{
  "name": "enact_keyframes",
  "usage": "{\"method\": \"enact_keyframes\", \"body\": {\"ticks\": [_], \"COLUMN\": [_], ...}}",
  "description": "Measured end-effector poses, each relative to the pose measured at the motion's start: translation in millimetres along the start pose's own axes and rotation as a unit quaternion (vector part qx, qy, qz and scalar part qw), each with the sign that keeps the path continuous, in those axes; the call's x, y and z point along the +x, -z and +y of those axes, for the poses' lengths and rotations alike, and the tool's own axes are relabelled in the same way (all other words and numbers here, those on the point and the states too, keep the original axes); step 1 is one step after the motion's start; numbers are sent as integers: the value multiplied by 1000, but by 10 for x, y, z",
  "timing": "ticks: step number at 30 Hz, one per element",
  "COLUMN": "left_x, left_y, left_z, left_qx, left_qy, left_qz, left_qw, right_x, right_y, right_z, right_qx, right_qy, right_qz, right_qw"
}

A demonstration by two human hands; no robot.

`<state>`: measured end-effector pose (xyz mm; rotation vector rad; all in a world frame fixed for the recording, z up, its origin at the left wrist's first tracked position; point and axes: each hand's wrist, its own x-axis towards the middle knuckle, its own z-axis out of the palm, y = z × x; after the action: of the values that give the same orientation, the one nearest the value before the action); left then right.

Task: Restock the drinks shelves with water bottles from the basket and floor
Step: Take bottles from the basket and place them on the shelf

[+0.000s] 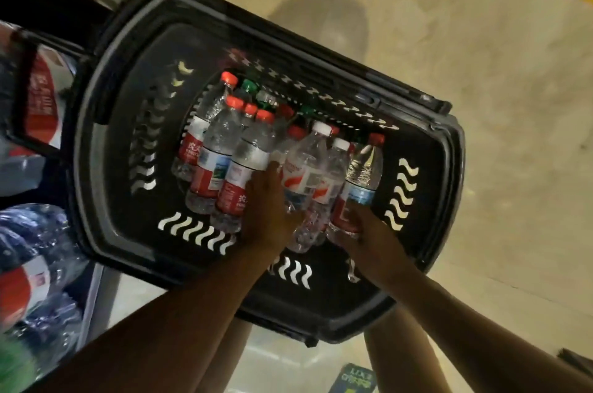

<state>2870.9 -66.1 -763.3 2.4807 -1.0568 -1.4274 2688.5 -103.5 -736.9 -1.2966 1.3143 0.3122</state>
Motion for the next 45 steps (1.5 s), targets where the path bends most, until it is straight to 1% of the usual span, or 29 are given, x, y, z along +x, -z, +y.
{"method": "enact_keyframes", "body": {"ticks": [4,7,9,11,14,17,18,20,22,23,25,28,31,34,37,39,42,45], "left_x": [-85,-240,-313,-353,-300,-196,-162,-131,-142,-166,-234,-360,-478,-759,-1152,-1487,-2052,-2637], "left_y": [291,608,784,928,1017,1034,1032,1033,1034,1045,1085,1196,1376,1656,1966,2205,2527,2856], "left_z": [45,60,50,40,-13,-89,-118,-172,-230,-252,-270,-247,-221,-100,100,250,579,925], "left_qx": [-25,-84,-131,-176,-205,-212,-219,-246,-271,-281,-295,-312,-341,-364,-404,-441,-526,-581], "left_qy": [53,103,107,101,99,109,112,120,117,117,111,114,116,84,61,55,36,28], "left_qz": [-77,-117,-139,-150,-152,-147,-150,-155,-147,-138,-124,-128,-169,-207,-219,-212,-167,-134], "left_qw": [995,984,976,968,962,960,957,949,944,942,941,935,917,904,886,870,833,803], "right_x": [-41,-22,45,137,296,480,530,588,622,634,634,514,282,-76,-520,-888,-1465,-2039], "right_y": [99,61,-17,-127,-339,-606,-690,-819,-869,-857,-772,-551,-321,-47,322,594,1021,1339], "right_z": [-100,-221,-280,-329,-368,-421,-430,-433,-404,-398,-385,-374,-463,-686,-1073,-1409,-1961,-2516], "right_qx": [23,38,43,41,112,149,141,94,46,36,43,52,50,56,41,55,130,131], "right_qy": [-16,-68,-85,-85,-116,-185,-208,-236,-245,-249,-233,-177,-151,-123,-67,-47,-21,24], "right_qz": [2,-17,-34,-30,19,104,133,161,161,148,103,47,-3,-29,-48,-45,-37,-41], "right_qw": [1000,997,995,995,987,966,959,954,955,957,966,982,987,990,996,996,991,990]}}
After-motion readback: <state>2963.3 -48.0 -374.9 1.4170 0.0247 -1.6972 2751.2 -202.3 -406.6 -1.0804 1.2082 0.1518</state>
